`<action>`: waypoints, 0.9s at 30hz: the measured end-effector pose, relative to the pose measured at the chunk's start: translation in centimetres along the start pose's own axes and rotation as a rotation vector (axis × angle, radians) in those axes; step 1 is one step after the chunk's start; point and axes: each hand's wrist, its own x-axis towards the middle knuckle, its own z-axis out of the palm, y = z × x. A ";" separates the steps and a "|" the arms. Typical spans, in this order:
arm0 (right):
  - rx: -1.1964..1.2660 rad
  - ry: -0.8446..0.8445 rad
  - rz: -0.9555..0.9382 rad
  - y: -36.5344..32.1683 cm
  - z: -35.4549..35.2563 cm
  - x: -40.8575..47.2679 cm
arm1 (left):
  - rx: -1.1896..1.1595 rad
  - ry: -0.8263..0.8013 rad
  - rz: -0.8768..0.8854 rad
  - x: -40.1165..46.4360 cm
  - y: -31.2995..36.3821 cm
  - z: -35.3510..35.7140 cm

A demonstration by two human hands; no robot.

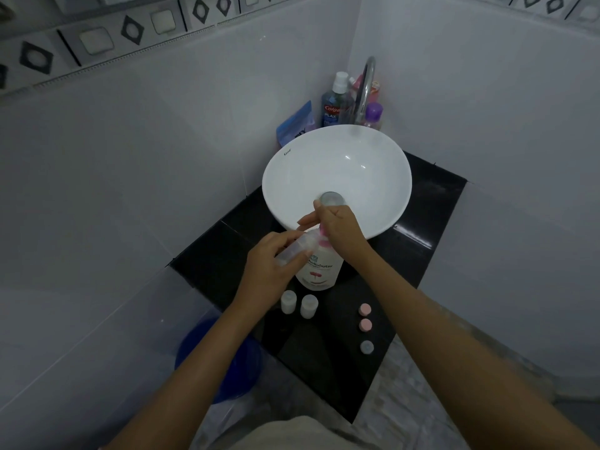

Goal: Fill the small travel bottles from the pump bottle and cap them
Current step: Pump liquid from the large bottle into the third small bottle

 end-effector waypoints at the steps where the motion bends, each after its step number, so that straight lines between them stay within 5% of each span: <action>1: 0.000 -0.014 0.021 0.1 0.1 -0.1 | -0.003 -0.013 -0.013 0.0 -0.1 0.0; 27: -0.038 -0.007 -0.097 -1.6 -0.7 -0.4 | -0.043 -0.046 0.010 0.5 1.2 -0.8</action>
